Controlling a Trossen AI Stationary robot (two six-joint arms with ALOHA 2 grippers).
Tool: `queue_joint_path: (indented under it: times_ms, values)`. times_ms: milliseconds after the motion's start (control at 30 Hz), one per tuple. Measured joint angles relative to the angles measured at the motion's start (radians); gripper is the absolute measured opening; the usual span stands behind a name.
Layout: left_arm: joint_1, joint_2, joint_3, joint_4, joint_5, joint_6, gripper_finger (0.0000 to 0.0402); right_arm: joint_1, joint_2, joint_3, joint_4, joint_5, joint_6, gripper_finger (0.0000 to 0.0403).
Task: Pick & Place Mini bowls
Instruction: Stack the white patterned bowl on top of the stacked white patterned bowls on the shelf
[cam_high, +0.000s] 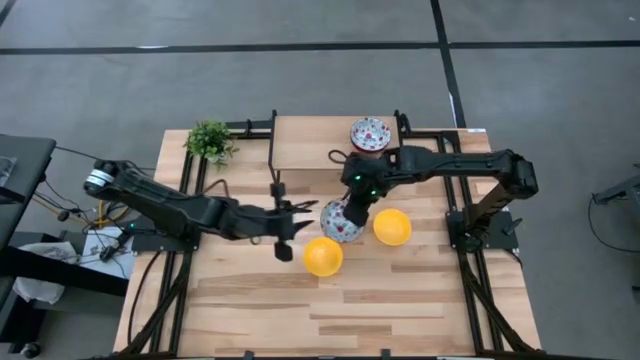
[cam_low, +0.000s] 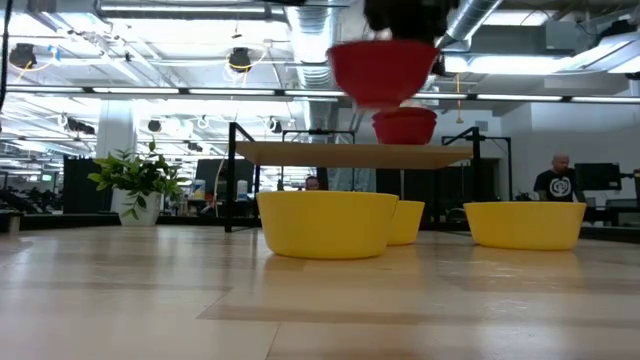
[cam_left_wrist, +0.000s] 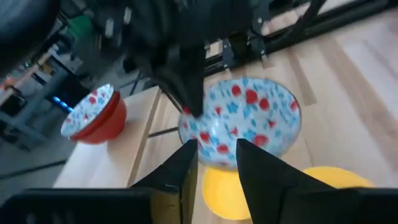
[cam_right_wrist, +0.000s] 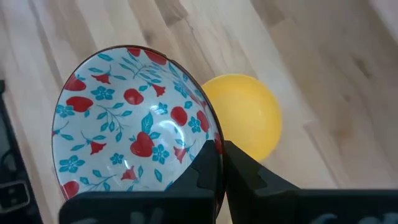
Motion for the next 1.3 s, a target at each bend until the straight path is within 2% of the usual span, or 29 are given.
queue_joint_path:
  times_ms: [167,300,500,633,767,900,1000,1133,1300]
  values:
    - [-0.001,-0.112,-0.090,0.007,0.007,-0.154,0.0106,-0.022,-0.057,0.089,-0.054,-0.001,-0.020,0.0000]
    - [-0.001,-0.178,-0.149,0.009,0.009,-0.275,0.0106,-0.083,-0.113,0.164,-0.128,0.000,-0.031,0.0000]
    - [-0.002,-0.222,-0.205,0.028,0.010,-0.397,0.0105,-0.260,-0.185,0.242,-0.198,0.003,-0.038,0.0000]
    - [-0.002,-0.217,-0.218,0.035,0.010,-0.425,0.0104,-0.407,-0.203,0.250,-0.208,0.002,-0.049,0.0000]
    - [-0.002,-0.213,-0.218,0.058,0.010,-0.452,0.0104,-0.554,-0.193,0.250,-0.204,-0.051,-0.107,0.0000]
    - [-0.003,-0.228,-0.217,0.066,0.030,-0.568,0.0104,-0.692,-0.143,0.250,-0.182,-0.163,-0.166,0.0000]
    - [-0.003,-0.242,-0.217,0.065,0.045,-0.555,0.0104,-0.771,-0.104,0.250,-0.180,-0.237,-0.186,0.0000]
    - [0.018,-0.262,-0.217,0.064,0.044,-0.505,0.0104,-0.825,-0.053,0.250,-0.182,-0.256,-0.208,0.0000]
    - [0.058,-0.274,-0.217,0.064,0.044,-0.496,0.0104,-0.838,-0.004,0.250,-0.182,-0.278,-0.214,0.0000]
